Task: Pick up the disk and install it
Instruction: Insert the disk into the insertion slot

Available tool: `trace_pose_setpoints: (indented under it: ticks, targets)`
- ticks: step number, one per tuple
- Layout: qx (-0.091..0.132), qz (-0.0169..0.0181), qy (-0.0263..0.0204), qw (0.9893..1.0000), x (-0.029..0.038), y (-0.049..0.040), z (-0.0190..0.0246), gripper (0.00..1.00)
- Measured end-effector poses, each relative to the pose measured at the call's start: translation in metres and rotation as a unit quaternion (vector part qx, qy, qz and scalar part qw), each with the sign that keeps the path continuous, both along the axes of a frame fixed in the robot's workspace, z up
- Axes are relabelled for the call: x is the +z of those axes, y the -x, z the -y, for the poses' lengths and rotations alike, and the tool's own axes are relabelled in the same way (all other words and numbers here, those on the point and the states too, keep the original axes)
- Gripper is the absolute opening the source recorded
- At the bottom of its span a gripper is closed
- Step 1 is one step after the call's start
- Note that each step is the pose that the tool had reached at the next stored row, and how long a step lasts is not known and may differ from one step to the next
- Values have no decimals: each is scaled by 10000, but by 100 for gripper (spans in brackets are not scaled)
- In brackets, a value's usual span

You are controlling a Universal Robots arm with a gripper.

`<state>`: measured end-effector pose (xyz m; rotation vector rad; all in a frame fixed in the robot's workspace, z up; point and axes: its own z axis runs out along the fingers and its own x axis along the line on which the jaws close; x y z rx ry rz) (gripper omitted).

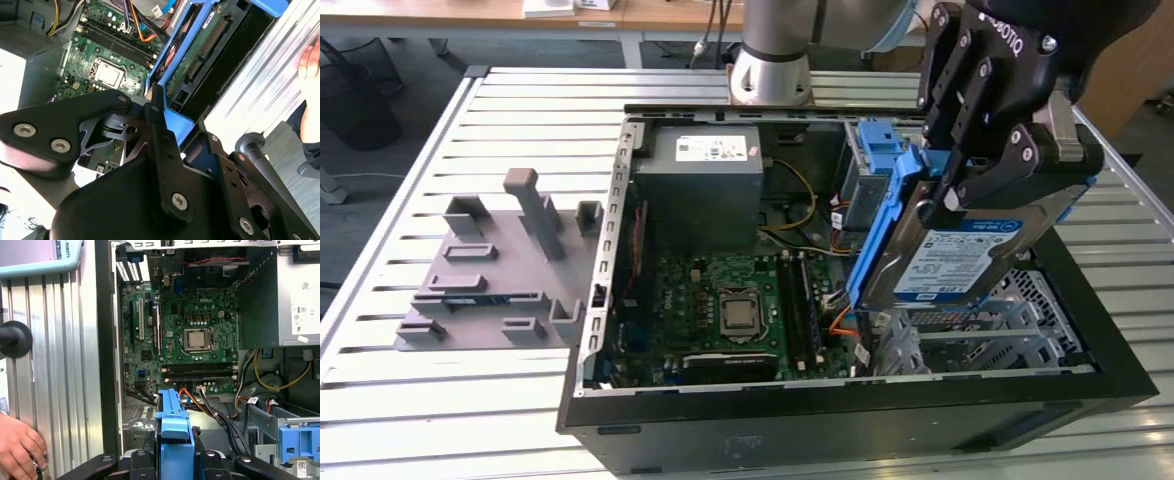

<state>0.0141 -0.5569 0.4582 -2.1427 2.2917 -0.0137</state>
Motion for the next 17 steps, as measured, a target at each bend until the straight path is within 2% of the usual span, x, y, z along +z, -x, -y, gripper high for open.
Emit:
trace_pose_setpoints:
  ticks: [4, 17]
  targets:
    - [0, 0, 0, 10000, -1, -14, 0, 36]
    - [0, -2, -1, 10000, -14, -214, 13, 36]
